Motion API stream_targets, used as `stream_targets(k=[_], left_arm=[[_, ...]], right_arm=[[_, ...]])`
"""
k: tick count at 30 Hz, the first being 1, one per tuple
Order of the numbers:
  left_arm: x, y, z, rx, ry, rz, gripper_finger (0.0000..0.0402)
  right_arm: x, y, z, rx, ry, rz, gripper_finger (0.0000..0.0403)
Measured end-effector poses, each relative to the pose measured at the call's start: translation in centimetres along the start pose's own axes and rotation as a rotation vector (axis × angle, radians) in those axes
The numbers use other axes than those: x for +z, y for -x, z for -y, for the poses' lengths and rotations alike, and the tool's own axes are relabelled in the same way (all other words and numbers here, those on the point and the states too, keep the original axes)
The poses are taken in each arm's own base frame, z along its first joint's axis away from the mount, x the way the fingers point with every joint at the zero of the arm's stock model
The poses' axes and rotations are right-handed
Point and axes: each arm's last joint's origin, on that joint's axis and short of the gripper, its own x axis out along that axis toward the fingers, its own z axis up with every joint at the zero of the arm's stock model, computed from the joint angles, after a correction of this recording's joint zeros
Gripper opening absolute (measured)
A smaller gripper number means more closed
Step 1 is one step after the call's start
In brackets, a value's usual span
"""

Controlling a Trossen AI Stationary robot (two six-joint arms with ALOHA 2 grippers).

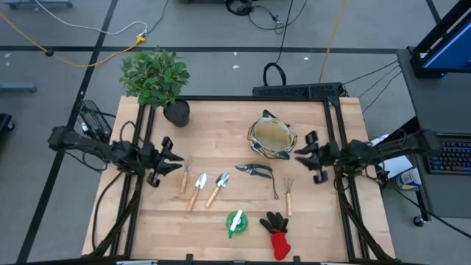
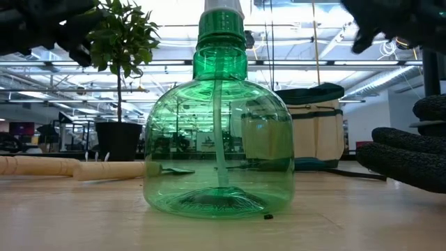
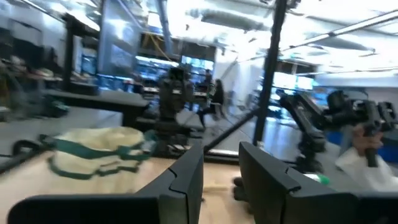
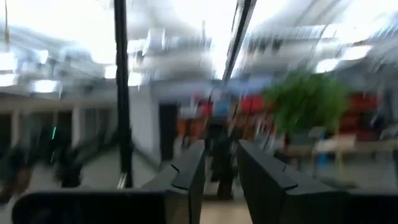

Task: Pick & Place Garden tools in Gardening bag
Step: Put the spray bottle into the gardening bag

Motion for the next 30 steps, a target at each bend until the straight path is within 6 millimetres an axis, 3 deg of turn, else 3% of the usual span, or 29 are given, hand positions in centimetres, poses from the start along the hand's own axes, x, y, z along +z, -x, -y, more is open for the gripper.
stream_targets(k=[9,12,18,24,30], left_arm=[[-0.1,-2.9,1.5,-0.132,0.054,-0.140,0.0106],[-0.2,-3.8,2.1,-0.142,0.050,-0.181,0.0106],[-0.4,-5.6,3.3,-0.143,0.046,-0.241,0.0106],[-0.6,-6.7,4.3,-0.166,-0.054,-0.267,0.0106],[-0.3,-7.0,4.4,-0.138,-0.081,-0.249,0.0106]], right_arm=[[-0.7,-6.1,-2.3,0.380,-0.028,-0.145,0.0089],[-1.9,-7.6,-3.1,0.391,-0.034,-0.206,0.0092],[-4.0,-10.4,-4.5,0.444,0.123,-0.242,0.0133],[-5.9,-12.8,-5.1,0.442,0.030,-0.316,0.0182],[-8.9,-15.3,-5.6,0.441,-0.025,-0.398,0.0196]])
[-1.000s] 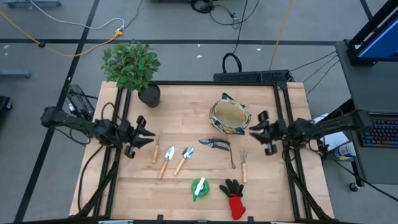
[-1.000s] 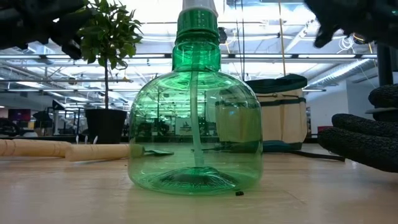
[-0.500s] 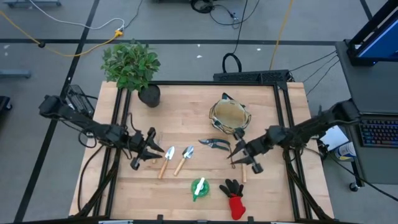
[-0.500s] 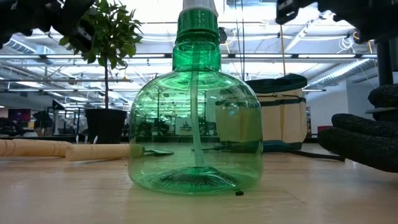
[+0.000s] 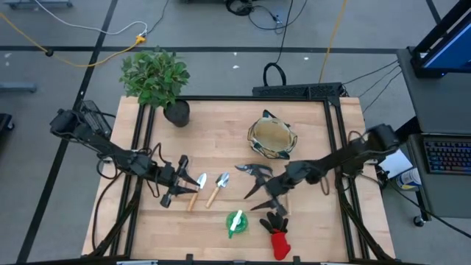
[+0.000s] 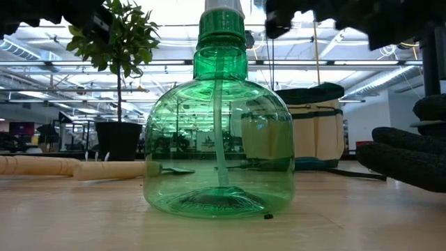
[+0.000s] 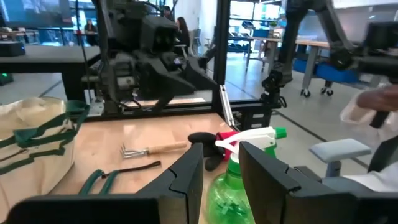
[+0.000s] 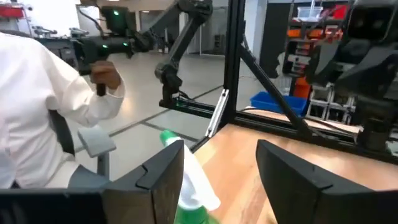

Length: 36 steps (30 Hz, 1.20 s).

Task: Pick & Place Garden tools in Gardening bag
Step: Put the spray bottle into the gardening bag

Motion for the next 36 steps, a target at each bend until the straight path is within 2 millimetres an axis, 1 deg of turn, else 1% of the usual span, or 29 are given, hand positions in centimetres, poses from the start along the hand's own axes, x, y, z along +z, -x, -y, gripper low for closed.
stream_targets(k=[6,11,20,25,31,36], left_arm=[[0.0,0.0,0.1,-0.003,0.011,-0.001,0.0106],[0.0,0.0,0.1,-0.003,0.045,-0.002,0.0106],[0.0,0.0,0.1,-0.003,0.045,-0.004,0.0106],[-0.1,0.0,0.1,-0.003,0.046,-0.005,0.0106],[-0.1,0.0,0.1,-0.002,0.045,-0.008,0.0106],[-0.1,0.0,0.1,-0.001,0.045,-0.010,0.0106]], right_arm=[[-1.3,-3.2,0.6,0.082,-0.015,-0.033,0.0196],[-2.3,-4.6,0.9,0.125,-0.062,-0.057,0.0196],[-3.9,-5.0,1.0,0.122,-0.079,-0.098,0.0196],[-5.2,-5.1,1.0,0.121,-0.092,-0.136,0.0196],[-5.4,-5.2,1.0,0.120,-0.093,-0.141,0.0196],[-5.1,-5.2,1.1,0.120,-0.081,-0.117,0.0196]])
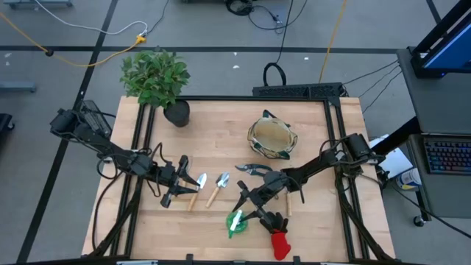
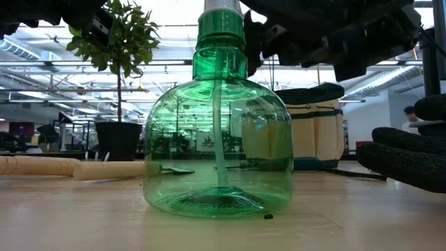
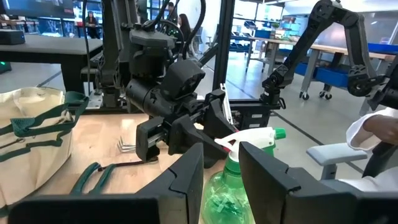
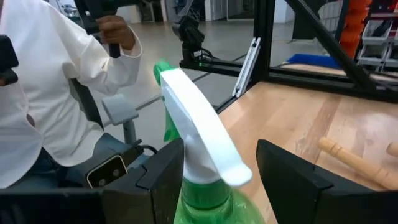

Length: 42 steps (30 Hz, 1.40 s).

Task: Pick & Place Garden tools in Gardening bag
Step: Put the spray bottle into the gardening bag

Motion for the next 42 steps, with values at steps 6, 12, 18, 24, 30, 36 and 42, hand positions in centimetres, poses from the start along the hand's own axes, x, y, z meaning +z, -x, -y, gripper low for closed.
stream_targets(k=[6,12,18,24,30,36,42], left_arm=[[0.0,0.0,0.0,0.000,0.002,0.000,0.0106],[0.0,0.0,0.0,0.000,0.001,0.000,0.0106],[0.0,0.0,0.0,0.000,-0.023,0.000,0.0106],[0.0,0.0,0.0,0.001,-0.051,0.000,0.0106],[-0.1,0.0,0.0,0.002,-0.048,-0.009,0.0106],[-0.1,0.0,0.0,0.009,-0.041,-0.008,0.0106],[-0.1,0.0,0.0,0.010,-0.041,-0.008,0.0106]], right_arm=[[0.0,0.0,0.0,-0.001,0.009,0.002,0.0172],[0.1,0.1,0.2,-0.006,0.052,0.011,0.0120],[0.1,0.2,0.4,-0.011,0.054,0.008,0.0060],[0.1,0.2,0.4,-0.010,0.054,0.008,0.0042],[0.7,0.3,0.3,-0.009,0.031,0.020,0.0059],[3.3,1.5,0.1,-0.021,0.024,0.027,0.0042],[7.3,4.5,-0.3,-0.109,-0.003,-0.036,0.0046]])
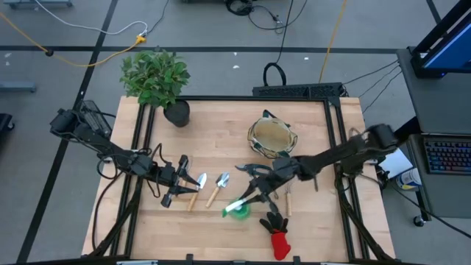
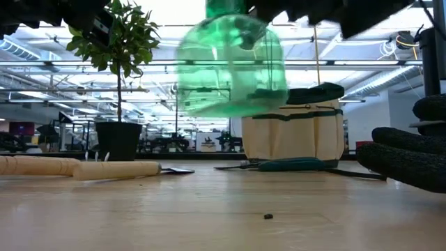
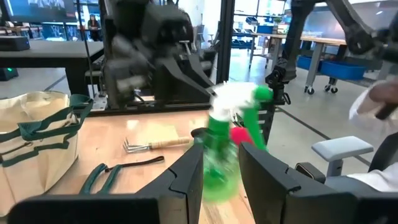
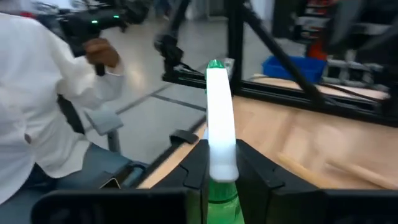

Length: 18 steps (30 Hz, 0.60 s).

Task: Pick & Place Garden tools in Gardening bag
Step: Put the spray bottle into the gardening bag

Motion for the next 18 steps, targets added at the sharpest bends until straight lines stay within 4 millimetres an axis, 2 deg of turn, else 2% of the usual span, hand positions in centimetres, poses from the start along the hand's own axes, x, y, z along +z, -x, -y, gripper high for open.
stream_targets(k=[4,10,18], left_arm=[[0.0,0.0,0.0,0.000,0.000,0.000,0.0106],[0.0,0.0,0.0,0.000,0.000,0.000,0.0106],[0.0,0.0,0.0,0.000,-0.004,0.001,0.0106]], right_arm=[[2.5,3.1,-0.7,-0.141,0.025,-0.065,0.0052],[5.6,8.0,-1.4,-0.459,0.116,-0.094,0.0042],[7.1,13.4,-1.5,-0.903,0.143,-0.164,0.0046]])
